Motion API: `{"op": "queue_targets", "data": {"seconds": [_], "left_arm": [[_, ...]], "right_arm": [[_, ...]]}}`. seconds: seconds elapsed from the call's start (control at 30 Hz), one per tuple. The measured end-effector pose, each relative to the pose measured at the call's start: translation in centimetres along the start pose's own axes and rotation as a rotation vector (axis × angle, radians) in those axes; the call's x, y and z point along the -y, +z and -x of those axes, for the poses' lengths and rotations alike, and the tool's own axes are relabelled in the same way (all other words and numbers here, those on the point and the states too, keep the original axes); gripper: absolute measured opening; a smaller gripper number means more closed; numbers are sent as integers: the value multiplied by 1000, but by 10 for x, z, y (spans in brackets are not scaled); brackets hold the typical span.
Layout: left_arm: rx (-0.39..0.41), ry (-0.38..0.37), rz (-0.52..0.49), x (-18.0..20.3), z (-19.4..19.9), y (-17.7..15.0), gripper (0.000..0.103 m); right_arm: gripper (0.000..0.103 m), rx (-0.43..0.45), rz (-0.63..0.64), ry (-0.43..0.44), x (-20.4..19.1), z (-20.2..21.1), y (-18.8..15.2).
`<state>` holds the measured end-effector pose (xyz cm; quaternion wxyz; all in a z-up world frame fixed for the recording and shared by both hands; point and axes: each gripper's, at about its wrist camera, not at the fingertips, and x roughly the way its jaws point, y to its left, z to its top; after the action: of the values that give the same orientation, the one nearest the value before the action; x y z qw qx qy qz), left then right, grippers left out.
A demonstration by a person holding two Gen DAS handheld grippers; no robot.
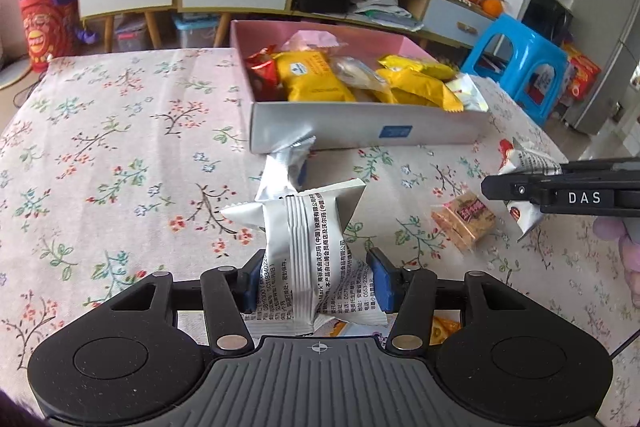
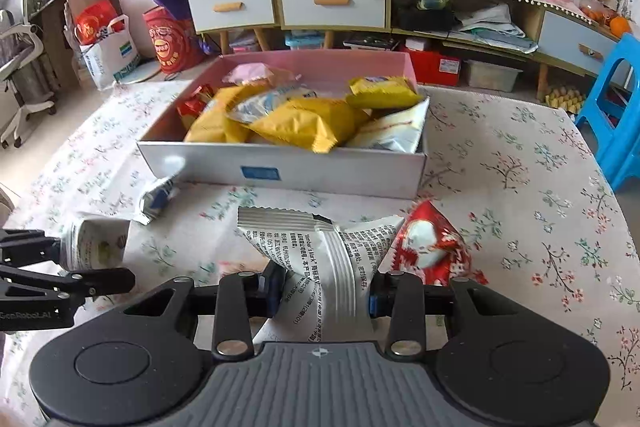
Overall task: Organize snacks
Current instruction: 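Carry the white printed wrapper over the box and release it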
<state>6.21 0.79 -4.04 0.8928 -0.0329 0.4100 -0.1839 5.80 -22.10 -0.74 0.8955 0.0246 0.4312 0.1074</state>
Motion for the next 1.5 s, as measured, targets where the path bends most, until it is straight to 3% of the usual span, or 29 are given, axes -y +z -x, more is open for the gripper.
{"op": "queue_targets", "data": {"seconds": [0.43, 0.7, 1.13, 1.5], "left_arm": [[36, -6, 117, -23, 20, 23, 50], [66, -10, 218, -40, 25, 48, 50], [93, 27, 127, -20, -21, 103, 50], [127, 57, 43, 8, -73, 123, 50]], "right_arm": [[25, -5, -112, 96, -14, 5, 24], [24, 4, -159, 107, -13, 7, 45], [25, 18, -292, 120, 17, -24, 87], [25, 68, -344, 81, 43, -66, 120]]}}
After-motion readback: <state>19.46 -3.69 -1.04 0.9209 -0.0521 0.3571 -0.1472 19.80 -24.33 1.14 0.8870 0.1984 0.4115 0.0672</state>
